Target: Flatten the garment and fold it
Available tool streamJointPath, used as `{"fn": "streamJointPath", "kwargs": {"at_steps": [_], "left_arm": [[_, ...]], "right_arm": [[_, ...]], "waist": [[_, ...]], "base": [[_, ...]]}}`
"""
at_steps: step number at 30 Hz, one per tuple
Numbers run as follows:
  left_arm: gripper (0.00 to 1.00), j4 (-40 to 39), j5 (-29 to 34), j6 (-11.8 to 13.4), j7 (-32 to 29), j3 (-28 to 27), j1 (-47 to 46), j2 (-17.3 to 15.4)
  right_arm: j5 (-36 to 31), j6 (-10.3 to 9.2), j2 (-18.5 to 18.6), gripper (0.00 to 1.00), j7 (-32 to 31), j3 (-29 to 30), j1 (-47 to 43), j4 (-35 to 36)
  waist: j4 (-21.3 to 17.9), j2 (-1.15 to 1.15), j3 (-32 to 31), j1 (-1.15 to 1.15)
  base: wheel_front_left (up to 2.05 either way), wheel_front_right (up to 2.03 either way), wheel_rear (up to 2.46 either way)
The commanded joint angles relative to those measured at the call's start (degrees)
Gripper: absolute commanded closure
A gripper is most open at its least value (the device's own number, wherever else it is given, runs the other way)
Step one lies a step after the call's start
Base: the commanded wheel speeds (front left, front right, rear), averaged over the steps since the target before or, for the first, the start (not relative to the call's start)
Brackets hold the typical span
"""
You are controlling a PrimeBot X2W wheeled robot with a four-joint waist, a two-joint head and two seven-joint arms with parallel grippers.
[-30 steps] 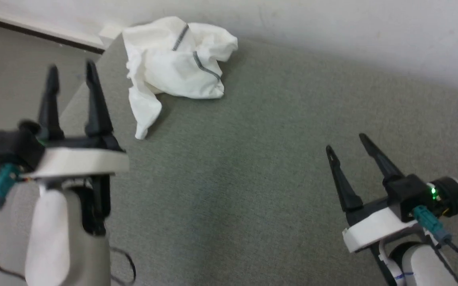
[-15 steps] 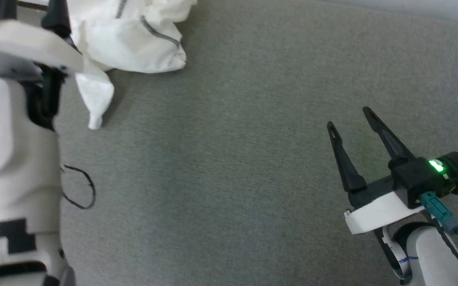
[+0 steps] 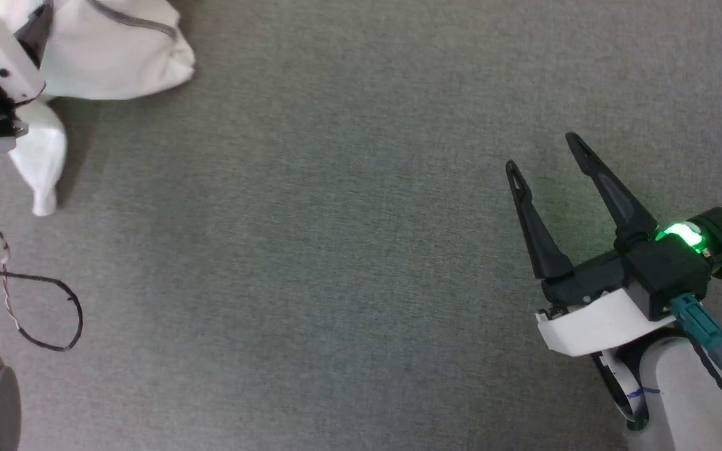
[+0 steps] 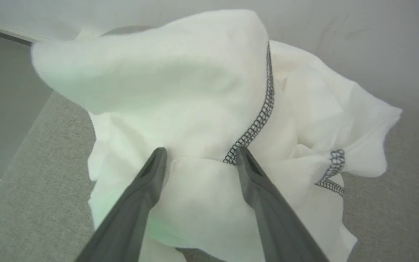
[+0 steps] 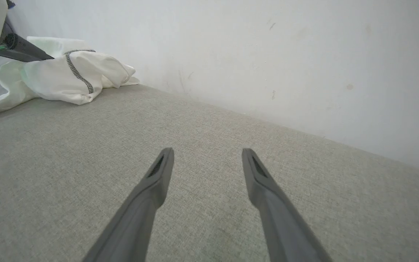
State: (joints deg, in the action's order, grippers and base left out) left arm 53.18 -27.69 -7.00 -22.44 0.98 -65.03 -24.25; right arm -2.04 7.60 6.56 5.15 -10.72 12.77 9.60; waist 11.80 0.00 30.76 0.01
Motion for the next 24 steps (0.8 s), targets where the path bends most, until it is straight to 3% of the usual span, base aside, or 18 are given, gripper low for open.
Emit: {"fn": "streamJointPath", "kwargs": {"at_steps": [1,6,7,8,9,10,15,24], "left_arm": [[0.0,2.62,-1.38,-0.33,-1.86,0.35,-1.88,-0.71],[0.0,8.18,-3.43,-0.48,-10.67,2.01,-2.34,-1.16],[0.09,8.7,-3.98,-0.48,-12.47,2.32,-2.05,-0.95],[0.53,9.24,-4.67,-0.48,-14.45,2.51,-1.75,-0.71],[0.8,9.48,-5.19,-0.48,-15.86,2.67,-1.55,-0.66],[1.0,9.41,-5.5,-0.48,-16.42,2.81,-1.35,-0.78],[1.0,6.38,-5.06,-0.48,-12.85,4.27,-0.45,-2.22],[1.0,-1.84,0.42,0.48,11.4,6.6,0.24,-5.05]], "right_arm": [[-0.02,-0.11,0.21,0.0,0.55,-0.37,1.41,0.69],[0.22,-0.11,0.0,0.0,1.12,-0.67,2.2,0.99],[0.27,-0.11,-0.03,0.0,1.18,-0.65,2.27,0.94],[0.31,-0.11,-0.06,0.0,1.23,-0.58,2.33,0.87],[0.35,-0.11,-0.13,0.0,1.28,-0.53,2.37,0.78],[0.4,-0.11,-0.2,0.0,1.37,-0.5,2.4,0.65],[0.87,-0.11,-0.67,0.0,2.14,-0.53,2.32,-0.66],[2.26,-0.11,-2.25,0.0,3.85,0.15,0.25,-3.77]], "waist": [[-2.83,0.0,3.64,-0.01],[-3.48,0.0,4.63,-0.01],[-3.55,0.0,4.61,-0.01],[-3.57,0.0,4.53,-0.01],[-3.59,0.0,4.38,-0.01],[-3.62,0.0,4.12,-0.01],[-3.47,0.0,1.55,-0.01],[-2.62,0.0,-7.89,-0.01]], "base": [[0.0,0.0,0.0],[0.0,0.0,0.0],[0.0,0.0,0.0],[0.0,0.0,0.0],[0.0,0.0,0.0],[0.0,0.0,0.0],[0.0,0.0,0.0],[0.0,0.0,0.0]]}}
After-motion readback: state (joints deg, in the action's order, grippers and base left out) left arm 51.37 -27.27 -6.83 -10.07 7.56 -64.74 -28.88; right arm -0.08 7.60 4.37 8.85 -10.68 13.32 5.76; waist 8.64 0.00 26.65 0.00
